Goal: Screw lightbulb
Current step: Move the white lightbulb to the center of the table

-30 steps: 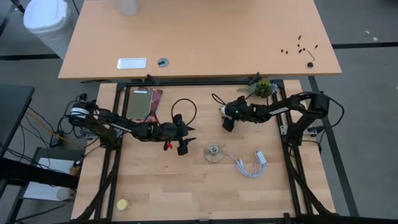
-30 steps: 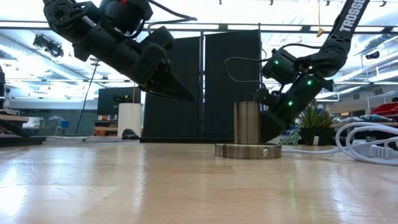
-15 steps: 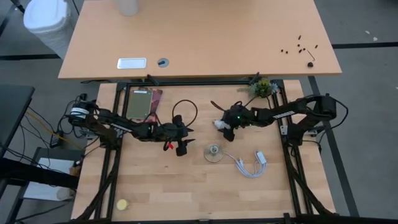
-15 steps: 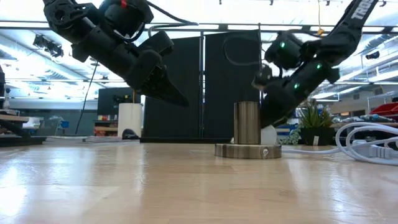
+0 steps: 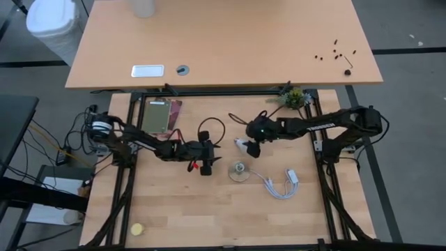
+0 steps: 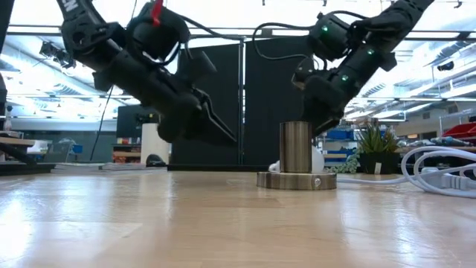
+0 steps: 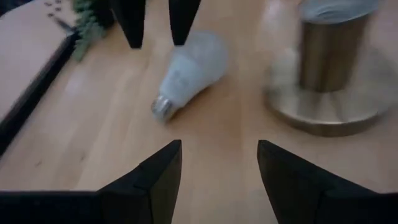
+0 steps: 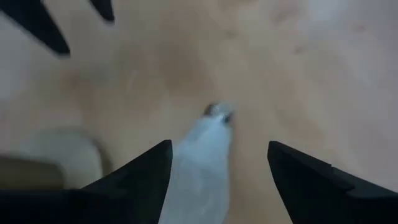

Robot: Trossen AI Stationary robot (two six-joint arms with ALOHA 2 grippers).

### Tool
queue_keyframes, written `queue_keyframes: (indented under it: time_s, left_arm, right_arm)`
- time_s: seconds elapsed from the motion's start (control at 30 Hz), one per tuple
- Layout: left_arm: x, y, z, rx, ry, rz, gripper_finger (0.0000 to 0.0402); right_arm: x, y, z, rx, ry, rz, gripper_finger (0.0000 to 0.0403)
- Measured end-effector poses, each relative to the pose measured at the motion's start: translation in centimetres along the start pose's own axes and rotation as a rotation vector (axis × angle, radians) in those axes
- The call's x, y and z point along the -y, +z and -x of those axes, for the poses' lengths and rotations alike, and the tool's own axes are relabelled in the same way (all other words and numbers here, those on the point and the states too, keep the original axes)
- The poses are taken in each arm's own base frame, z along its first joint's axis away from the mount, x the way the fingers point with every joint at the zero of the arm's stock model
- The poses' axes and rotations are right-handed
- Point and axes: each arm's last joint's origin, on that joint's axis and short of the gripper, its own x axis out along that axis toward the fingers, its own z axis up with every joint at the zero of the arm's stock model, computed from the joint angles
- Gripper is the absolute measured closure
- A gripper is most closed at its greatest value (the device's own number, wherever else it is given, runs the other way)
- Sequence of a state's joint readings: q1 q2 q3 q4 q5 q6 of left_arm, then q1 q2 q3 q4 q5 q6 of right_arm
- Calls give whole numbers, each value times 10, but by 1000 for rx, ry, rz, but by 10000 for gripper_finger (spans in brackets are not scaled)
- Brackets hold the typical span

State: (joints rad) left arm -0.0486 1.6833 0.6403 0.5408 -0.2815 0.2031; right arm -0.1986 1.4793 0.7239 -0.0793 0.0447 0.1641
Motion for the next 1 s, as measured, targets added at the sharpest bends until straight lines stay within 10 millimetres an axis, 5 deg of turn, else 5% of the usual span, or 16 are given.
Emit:
queue_keyframes:
  time_s: [0.2, 0.4, 1.0]
  left_arm:
    - [2, -5, -5, -16, 30, 14, 188]
    - [4, -3, -4, 3, 22, 28, 188]
    - [15, -3, -1, -7, -44, 34, 188]
  right_arm:
    - [22, 2, -1, 0, -194, -131, 142]
    - [37, -11, -4, -148, -208, -123, 154]
    - [9, -9, -28, -85, 56, -46, 160]
